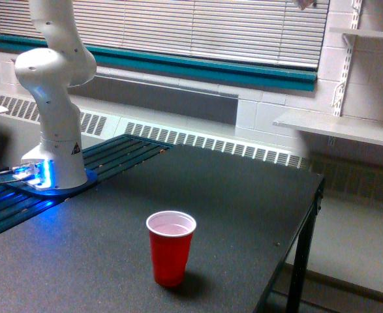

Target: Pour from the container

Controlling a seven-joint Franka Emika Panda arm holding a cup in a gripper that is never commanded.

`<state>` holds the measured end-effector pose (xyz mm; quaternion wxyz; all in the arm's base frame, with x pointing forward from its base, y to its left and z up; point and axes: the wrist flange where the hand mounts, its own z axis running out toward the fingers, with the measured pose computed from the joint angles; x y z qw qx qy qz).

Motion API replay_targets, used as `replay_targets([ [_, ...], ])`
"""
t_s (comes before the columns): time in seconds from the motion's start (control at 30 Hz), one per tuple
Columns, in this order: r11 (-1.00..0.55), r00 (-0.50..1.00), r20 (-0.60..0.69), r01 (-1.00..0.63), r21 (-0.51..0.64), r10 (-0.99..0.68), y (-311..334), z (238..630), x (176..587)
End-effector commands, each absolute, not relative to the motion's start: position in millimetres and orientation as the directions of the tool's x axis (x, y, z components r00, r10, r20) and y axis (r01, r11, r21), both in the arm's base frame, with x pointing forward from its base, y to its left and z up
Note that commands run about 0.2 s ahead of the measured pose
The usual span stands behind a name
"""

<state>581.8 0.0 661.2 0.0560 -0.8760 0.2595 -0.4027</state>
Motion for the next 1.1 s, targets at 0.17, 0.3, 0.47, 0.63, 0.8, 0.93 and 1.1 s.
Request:
replay_targets([
  [0.17,-0.865,0.617,0.619,-0.44,-0.239,-0.485,8.9,594.9,577.7],
  [0.3,-0.862,0.634,0.599,-0.457,-0.219,-0.489,4.0,571.2,572.2],
  [0.47,-0.848,0.635,0.585,-0.494,-0.194,-0.504,-9.8,548.4,560.9],
  [0.63,-0.828,0.616,0.588,-0.53,-0.182,-0.523,-29.2,535.7,546.6],
  [0.8,-0.8,0.59,0.595,-0.579,-0.158,-0.545,-51.8,522.5,528.1],
  [0.93,-0.784,0.582,0.596,-0.606,-0.137,-0.554,-68.6,512.8,511.6],
  [1.1,-0.763,0.569,0.594,-0.635,-0.122,-0.569,-87.3,500.2,492.0],
])
